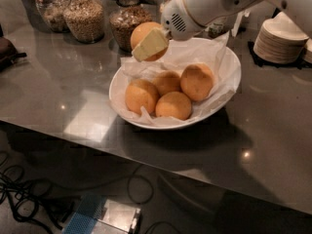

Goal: Pick orange from white bowl

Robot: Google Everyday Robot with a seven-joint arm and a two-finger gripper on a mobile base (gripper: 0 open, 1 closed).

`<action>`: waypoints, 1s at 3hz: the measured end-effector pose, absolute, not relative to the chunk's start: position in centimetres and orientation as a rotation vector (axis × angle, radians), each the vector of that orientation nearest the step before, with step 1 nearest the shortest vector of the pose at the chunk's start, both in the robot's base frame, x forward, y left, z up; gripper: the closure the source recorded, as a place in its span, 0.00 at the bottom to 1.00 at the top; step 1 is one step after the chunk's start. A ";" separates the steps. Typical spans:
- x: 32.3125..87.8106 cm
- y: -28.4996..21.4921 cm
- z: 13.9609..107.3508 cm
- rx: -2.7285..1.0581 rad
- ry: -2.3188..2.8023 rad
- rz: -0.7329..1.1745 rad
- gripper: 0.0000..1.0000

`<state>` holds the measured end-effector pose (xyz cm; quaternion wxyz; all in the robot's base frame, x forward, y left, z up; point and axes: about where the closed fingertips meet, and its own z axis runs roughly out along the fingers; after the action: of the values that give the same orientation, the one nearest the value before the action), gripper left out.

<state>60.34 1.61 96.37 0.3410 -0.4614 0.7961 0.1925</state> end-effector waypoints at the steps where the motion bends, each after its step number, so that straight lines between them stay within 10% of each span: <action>1: 59.4 0.6 99.3 -1.277 1.905 0.693 1.00; 3: 53.6 0.1 104.6 -1.701 1.407 0.856 1.00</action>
Offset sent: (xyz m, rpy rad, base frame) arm -0.0887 -0.0359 0.0880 0.2940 -0.2264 0.9767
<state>53.63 0.09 104.64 0.3775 -0.6652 0.5504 0.3347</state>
